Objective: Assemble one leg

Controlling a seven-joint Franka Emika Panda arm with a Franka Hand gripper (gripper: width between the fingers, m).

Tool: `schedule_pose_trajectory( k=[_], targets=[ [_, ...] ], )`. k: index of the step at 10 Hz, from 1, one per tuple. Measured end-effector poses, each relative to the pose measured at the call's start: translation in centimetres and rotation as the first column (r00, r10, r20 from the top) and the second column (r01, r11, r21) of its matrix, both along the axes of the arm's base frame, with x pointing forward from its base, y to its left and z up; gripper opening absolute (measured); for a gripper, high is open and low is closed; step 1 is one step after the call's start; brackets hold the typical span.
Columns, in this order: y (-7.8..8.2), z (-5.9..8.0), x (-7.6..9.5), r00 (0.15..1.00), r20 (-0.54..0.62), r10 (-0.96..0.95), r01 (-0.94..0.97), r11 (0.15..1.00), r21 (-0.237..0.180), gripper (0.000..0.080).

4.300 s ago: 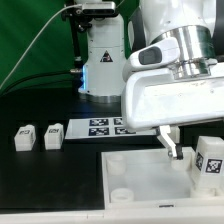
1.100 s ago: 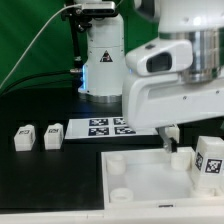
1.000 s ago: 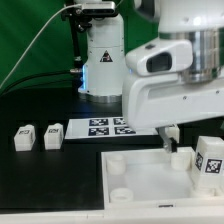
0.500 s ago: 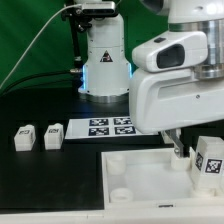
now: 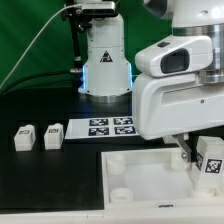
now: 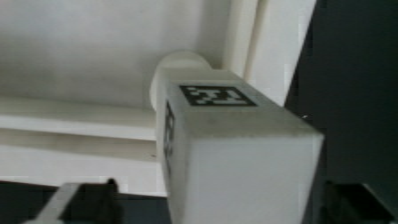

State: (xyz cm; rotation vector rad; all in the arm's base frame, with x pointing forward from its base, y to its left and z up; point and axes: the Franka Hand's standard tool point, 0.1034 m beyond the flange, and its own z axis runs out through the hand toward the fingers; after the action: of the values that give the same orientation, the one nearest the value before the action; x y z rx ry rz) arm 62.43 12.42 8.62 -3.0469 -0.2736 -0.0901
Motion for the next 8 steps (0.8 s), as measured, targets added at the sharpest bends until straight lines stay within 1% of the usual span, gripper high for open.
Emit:
schedule_pose_trajectory(
  k=[1, 2, 4, 5, 6, 7, 8],
  targets=[
    [0.0, 0.0, 0.0, 1.0, 0.0, 0.0, 0.0, 1.0, 0.0, 0.0391],
    [-0.07, 0.0, 0.02, 1.0, 0.0, -0.001, 0.001, 1.0, -0.001, 0.0304],
    [-0.18, 0.0, 0.04, 1.0, 0.001, -0.003, 0.003, 1.0, -0.001, 0.0304],
    [-0.17, -0.03, 0.08, 0.999, 0.003, -0.033, 0.033, 0.999, -0.001, 0.0304],
    [0.08, -0.08, 0.49, 0.998, 0.062, 0.002, -0.001, 1.0, -0.014, 0.0303],
    [-0.18, -0.04, 0.55, 0.985, 0.086, -0.148, 0.149, 0.989, 0.005, 0.0303],
    [-0.74, -0.06, 0.53, 0.934, 0.078, -0.348, 0.347, 0.938, 0.032, 0.0303]
  ],
)
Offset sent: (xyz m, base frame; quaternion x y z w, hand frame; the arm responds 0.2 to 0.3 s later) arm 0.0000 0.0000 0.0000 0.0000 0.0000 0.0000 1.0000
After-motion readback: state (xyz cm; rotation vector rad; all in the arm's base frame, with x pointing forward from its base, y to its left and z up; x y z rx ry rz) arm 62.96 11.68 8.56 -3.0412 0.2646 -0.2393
